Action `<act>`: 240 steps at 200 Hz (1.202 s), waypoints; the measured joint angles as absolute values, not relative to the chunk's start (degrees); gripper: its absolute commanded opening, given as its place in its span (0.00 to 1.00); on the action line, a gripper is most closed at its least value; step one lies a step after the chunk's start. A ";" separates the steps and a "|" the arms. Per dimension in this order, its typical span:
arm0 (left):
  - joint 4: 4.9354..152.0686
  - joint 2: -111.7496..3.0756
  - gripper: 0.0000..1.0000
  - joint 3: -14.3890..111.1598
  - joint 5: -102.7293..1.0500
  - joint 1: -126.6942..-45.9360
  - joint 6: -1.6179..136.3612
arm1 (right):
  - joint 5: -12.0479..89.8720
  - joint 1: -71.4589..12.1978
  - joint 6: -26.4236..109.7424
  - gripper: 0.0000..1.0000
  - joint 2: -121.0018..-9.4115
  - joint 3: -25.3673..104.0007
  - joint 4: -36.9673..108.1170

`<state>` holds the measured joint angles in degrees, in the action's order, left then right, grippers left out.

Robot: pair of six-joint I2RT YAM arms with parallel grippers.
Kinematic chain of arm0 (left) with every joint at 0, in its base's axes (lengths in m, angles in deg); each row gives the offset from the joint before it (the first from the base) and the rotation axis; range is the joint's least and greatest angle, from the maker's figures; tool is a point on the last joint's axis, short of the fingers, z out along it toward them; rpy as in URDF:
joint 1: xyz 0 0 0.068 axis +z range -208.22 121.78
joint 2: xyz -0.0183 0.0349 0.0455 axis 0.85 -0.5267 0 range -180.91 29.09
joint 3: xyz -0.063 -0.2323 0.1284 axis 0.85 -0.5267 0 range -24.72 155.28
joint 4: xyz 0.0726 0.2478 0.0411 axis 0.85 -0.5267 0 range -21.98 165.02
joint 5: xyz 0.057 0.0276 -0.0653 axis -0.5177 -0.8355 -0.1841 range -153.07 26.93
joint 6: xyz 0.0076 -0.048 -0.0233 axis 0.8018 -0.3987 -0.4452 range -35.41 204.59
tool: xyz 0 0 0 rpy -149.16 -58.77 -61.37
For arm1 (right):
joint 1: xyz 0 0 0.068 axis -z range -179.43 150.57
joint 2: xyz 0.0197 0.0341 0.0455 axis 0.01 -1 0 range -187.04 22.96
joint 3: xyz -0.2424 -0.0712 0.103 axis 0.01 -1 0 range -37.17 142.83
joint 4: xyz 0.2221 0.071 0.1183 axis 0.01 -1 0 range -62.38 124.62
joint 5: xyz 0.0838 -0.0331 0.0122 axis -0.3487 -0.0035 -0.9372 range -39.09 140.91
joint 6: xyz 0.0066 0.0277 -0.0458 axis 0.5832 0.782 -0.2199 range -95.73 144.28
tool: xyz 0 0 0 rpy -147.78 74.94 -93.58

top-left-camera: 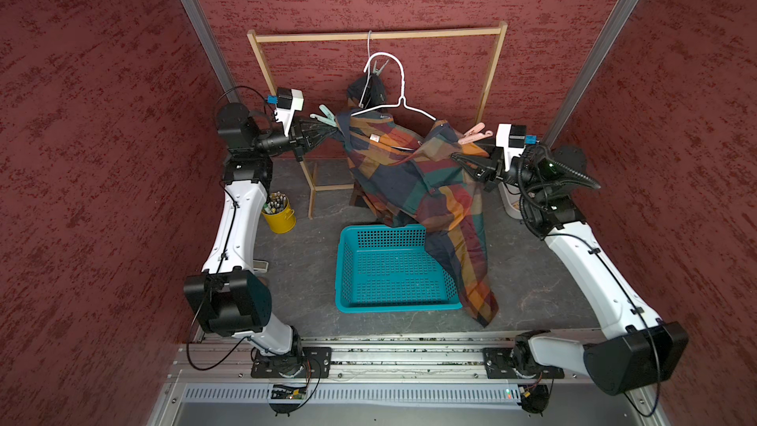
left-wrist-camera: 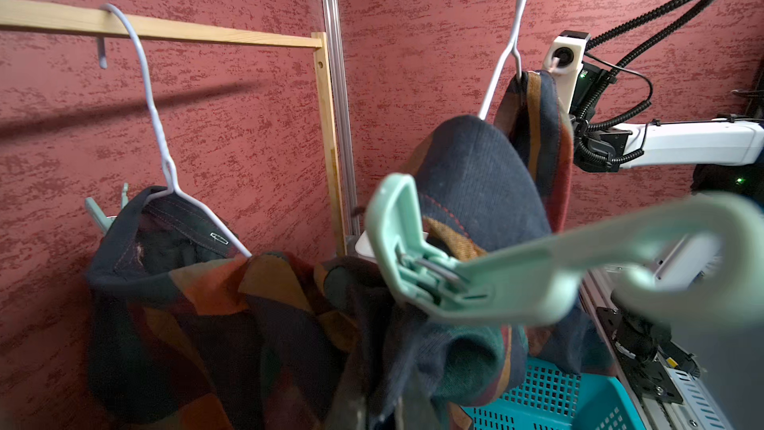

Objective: Remove the clothespins securing long-sleeve shirts to the hanger
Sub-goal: Pick up the hanger from the clothesline.

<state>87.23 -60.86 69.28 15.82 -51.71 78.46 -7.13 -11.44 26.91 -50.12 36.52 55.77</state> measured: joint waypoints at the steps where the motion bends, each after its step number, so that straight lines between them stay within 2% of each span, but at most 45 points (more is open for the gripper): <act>1: 87.51 -60.86 0.00 69.23 15.87 -51.76 78.31 | -7.06 -11.46 26.82 0.63 -50.12 36.52 55.73; 17: 91.12 -60.86 0.00 68.69 16.11 -52.13 75.86 | -5.18 -11.61 26.38 0.74 -49.81 36.04 55.73; 53: 97.26 -60.86 0.00 67.83 16.15 -53.03 71.20 | 1.59 -12.09 26.19 0.86 -47.17 32.08 55.42; 83: 102.96 -60.84 0.00 67.40 16.22 -53.81 67.53 | 10.95 -12.40 26.23 0.91 -41.92 26.07 54.94; 107: 105.81 -60.84 0.00 67.29 16.15 -54.25 65.43 | 19.10 -11.72 26.89 0.92 -36.79 21.13 54.70; 130: 106.96 -60.82 0.00 67.29 16.00 -55.04 64.45 | 22.86 -10.02 28.05 0.93 -33.51 17.61 54.50; 192: 107.66 -60.79 0.00 67.31 13.38 -56.74 63.36 | 24.30 -8.62 32.26 0.94 -31.72 8.17 54.59; 240: 106.68 -59.79 0.00 67.35 12.92 -59.17 63.66 | 24.17 -8.58 35.04 0.90 -37.27 4.02 59.11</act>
<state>106.68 -59.79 67.35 12.92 -59.17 63.66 24.17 -8.58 35.04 -37.27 4.02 59.11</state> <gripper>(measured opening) 0.076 0.917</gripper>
